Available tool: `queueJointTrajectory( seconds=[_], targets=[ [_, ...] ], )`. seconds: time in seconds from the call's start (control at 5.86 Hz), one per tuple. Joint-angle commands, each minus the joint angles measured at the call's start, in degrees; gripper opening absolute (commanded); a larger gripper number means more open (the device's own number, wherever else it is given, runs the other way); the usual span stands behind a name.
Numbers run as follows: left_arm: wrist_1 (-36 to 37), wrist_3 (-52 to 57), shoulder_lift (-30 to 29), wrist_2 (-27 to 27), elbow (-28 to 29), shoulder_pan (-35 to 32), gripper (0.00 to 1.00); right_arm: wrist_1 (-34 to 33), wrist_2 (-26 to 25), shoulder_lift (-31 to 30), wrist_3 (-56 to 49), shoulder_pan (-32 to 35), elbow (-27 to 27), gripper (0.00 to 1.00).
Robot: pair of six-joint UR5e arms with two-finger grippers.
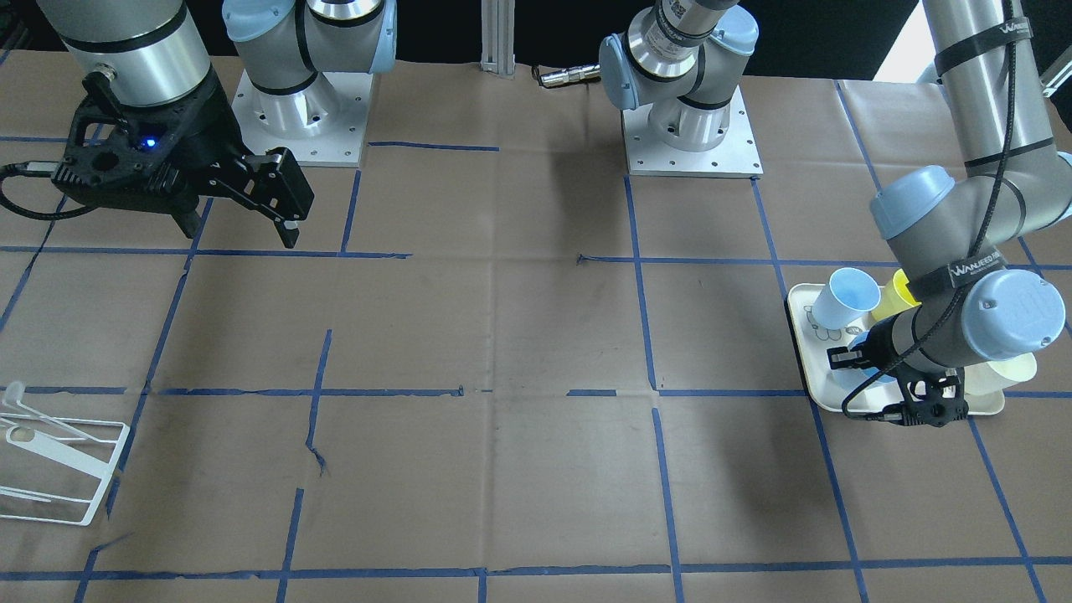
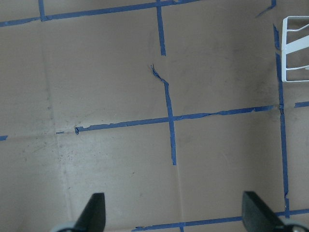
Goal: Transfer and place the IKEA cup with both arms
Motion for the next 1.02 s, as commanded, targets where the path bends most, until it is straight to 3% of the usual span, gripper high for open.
queueJointTrajectory(
  seconds=[0.0,0.17,0.34,0.85],
  targets=[
    [-0.08,0.01,-0.14,-0.07,0.61,0.0,0.81,0.01,0.02,0.09,0.0,0.0,0.04,1.0],
    [-0.43,0.01,-0.23,0.11,1.31,0.0,0.92,0.01,0.02,0.09,0.0,0.0,0.04,1.0],
    [-0.87,0.01,0.82,0.11,1.67,-0.52,0.96,0.01,0.02,0.09,0.0,0.0,0.04,1.0],
    [-12.78,-1.13,8.71,-7.7,6.22,-6.29,0.98,0.18,0.02,0.09,0.0,0.0,0.04,1.0]
  ],
)
